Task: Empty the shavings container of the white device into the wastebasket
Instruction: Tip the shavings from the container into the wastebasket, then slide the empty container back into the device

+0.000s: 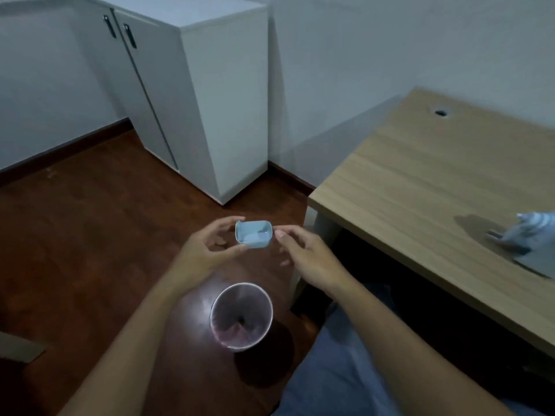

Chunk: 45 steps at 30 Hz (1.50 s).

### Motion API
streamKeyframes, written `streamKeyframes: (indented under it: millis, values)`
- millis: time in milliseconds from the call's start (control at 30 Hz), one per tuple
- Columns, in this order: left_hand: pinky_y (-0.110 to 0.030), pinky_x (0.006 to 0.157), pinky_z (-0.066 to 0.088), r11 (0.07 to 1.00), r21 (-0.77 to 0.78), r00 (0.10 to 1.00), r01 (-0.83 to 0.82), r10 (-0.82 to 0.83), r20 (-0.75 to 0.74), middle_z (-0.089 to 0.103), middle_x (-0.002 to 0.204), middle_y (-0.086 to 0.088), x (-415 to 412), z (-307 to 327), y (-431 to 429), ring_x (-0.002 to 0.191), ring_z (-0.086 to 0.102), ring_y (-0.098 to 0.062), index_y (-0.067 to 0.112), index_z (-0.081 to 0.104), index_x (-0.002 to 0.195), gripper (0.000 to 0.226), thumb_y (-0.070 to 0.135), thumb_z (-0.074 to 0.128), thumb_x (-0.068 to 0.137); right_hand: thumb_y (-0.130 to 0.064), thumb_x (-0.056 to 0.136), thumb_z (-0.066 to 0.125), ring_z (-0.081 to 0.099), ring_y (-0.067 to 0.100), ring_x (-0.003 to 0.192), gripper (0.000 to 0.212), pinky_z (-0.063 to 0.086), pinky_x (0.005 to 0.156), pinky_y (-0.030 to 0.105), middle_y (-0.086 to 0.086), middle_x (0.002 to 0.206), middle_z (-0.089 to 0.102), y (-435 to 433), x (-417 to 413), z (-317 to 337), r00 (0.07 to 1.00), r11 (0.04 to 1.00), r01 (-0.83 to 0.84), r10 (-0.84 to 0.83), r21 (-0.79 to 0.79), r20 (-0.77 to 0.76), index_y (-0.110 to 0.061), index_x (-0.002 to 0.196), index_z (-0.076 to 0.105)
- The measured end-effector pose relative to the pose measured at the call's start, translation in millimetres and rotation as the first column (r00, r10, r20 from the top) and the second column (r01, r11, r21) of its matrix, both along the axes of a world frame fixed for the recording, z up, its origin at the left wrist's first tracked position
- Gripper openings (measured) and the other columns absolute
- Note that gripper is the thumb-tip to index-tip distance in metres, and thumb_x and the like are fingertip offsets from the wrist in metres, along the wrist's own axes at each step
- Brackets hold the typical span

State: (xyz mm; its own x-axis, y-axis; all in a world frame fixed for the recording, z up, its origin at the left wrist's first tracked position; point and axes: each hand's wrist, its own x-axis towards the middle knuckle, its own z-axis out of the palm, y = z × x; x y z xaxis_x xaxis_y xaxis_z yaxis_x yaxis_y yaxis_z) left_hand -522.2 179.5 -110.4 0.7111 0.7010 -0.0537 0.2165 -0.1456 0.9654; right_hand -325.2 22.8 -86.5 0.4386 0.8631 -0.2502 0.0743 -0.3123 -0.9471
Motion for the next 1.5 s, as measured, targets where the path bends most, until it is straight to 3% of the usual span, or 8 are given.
streamKeyframes:
  millis: [367, 533, 733, 900, 1133, 1267, 1367, 1500]
  values:
    - [-0.013, 0.092, 0.059, 0.958, 0.065, 0.936, 0.279, -0.286, 0.205, 0.083, 0.121, 0.01, 102, 129, -37, 0.103, 0.074, -0.008, 0.033, 0.077, 0.129, 0.05, 0.019, 0.09, 0.083, -0.029, 0.112, 0.062, 0.082, 0.032, 0.111, 0.031, 0.064, 0.102, 0.044, 0.007, 0.129, 0.082, -96, 75, 142, 0.988, 0.987, 0.04, -0.063, 0.156, 0.144, -0.022, 0.141, 0.072]
    - [-0.024, 0.087, 0.061, 0.912, 0.107, 0.893, 0.397, -0.41, 0.184, 0.077, 0.132, -0.013, 163, 137, -69, 0.097, 0.068, -0.022, 0.029, 0.078, 0.131, 0.052, 0.021, 0.097, 0.083, -0.037, 0.106, 0.071, 0.079, 0.013, 0.118, 0.028, 0.061, 0.11, 0.046, -0.01, 0.128, 0.082, -169, 125, 181, 0.865, 0.963, 0.186, -0.255, 0.195, 0.432, -0.03, 0.132, 0.077]
    - [-0.029, 0.096, 0.058, 0.785, 0.277, 0.818, 0.554, -0.575, -0.006, 0.079, 0.133, 0.007, 228, 137, -118, 0.1, 0.071, -0.006, 0.043, 0.074, 0.138, 0.054, 0.035, 0.094, 0.089, -0.068, 0.088, 0.079, 0.049, 0.0, 0.149, 0.065, 0.041, 0.127, 0.039, -0.029, 0.158, 0.054, -259, 176, 194, 0.672, 0.94, 0.334, -0.29, 0.07, 0.681, -0.051, 0.147, 0.059]
    - [-0.022, 0.1, 0.057, 0.735, 0.285, 0.777, 0.616, -0.627, -0.063, 0.083, 0.122, 0.012, 266, 124, -158, 0.102, 0.075, 0.002, 0.035, 0.075, 0.137, 0.053, 0.023, 0.094, 0.089, -0.048, 0.078, 0.096, 0.053, 0.003, 0.149, 0.098, 0.043, 0.129, 0.039, -0.015, 0.158, 0.057, -301, 199, 158, 0.781, 0.926, 0.372, -0.274, -0.066, 0.561, -0.032, 0.162, 0.047]
    - [-0.046, 0.111, 0.059, 0.727, 0.332, 0.792, 0.6, -0.6, -0.117, 0.082, 0.127, 0.007, 294, 114, -179, 0.114, 0.075, -0.021, 0.044, 0.073, 0.141, 0.057, 0.03, 0.092, 0.089, -0.005, 0.09, 0.09, 0.077, 0.005, 0.124, 0.066, 0.056, 0.114, 0.024, -0.005, 0.135, 0.079, -317, 218, 114, 0.834, 0.925, 0.377, -0.365, 0.057, 0.413, -0.011, 0.148, 0.06]
    - [-0.045, 0.116, 0.056, 0.765, 0.29, 0.815, 0.575, -0.567, -0.12, 0.082, 0.131, 0.008, 304, 113, -182, 0.116, 0.073, -0.022, 0.041, 0.071, 0.148, 0.063, 0.033, 0.093, 0.089, -0.003, 0.088, 0.09, 0.077, 0.011, 0.128, 0.065, 0.055, 0.116, 0.029, -0.001, 0.137, 0.08, -317, 224, 106, 0.863, 0.927, 0.352, -0.374, 0.127, 0.34, -0.012, 0.147, 0.061]
    - [-0.031, 0.117, 0.055, 0.771, 0.261, 0.812, 0.581, -0.572, -0.12, 0.081, 0.134, 0.016, 312, 116, -194, 0.117, 0.075, 0.002, 0.042, 0.066, 0.154, 0.068, 0.028, 0.091, 0.092, -0.007, 0.087, 0.093, 0.077, 0.015, 0.129, 0.064, 0.055, 0.118, 0.038, -0.001, 0.136, 0.08, -315, 227, 100, 0.865, 0.92, 0.356, -0.39, 0.162, 0.317, -0.014, 0.143, 0.064]
    - [-0.027, 0.126, 0.038, 0.774, 0.238, 0.809, 0.587, -0.559, -0.179, 0.069, 0.153, 0.015, 322, 115, -210, 0.144, 0.059, 0.006, 0.042, 0.029, 0.174, 0.104, 0.044, 0.09, 0.09, -0.014, 0.084, 0.096, 0.079, 0.016, 0.125, 0.061, 0.057, 0.117, 0.047, 0.001, 0.131, 0.082, -311, 226, 92, 0.83, 0.902, 0.382, -0.431, 0.204, 0.353, -0.013, 0.136, 0.066]
